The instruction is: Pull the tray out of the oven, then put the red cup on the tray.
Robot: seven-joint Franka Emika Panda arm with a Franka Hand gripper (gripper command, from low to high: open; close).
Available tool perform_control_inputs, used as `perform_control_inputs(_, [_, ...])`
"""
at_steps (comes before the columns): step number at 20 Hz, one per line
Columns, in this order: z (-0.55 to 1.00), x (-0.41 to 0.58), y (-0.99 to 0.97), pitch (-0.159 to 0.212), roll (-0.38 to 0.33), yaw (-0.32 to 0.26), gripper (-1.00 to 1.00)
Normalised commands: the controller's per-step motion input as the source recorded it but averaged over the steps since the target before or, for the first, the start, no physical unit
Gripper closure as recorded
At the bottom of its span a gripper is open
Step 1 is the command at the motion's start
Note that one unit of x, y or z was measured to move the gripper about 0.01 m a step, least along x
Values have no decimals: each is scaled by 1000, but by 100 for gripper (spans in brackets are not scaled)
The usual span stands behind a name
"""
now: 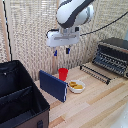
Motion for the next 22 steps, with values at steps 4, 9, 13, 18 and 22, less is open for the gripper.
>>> perform_control_inputs(4, [0, 0, -195, -45, -369, 103, -100])
perform_control_inputs(9, [0, 0, -250, -54, -366, 96, -100])
perform_control_inputs(13, [0, 0, -267, -52, -363, 93, -100])
perform_control_inputs(18, [0, 0, -307, -54, -353, 88, -100])
perform_control_inputs(22, [0, 0, -320, -63, -339, 95, -100])
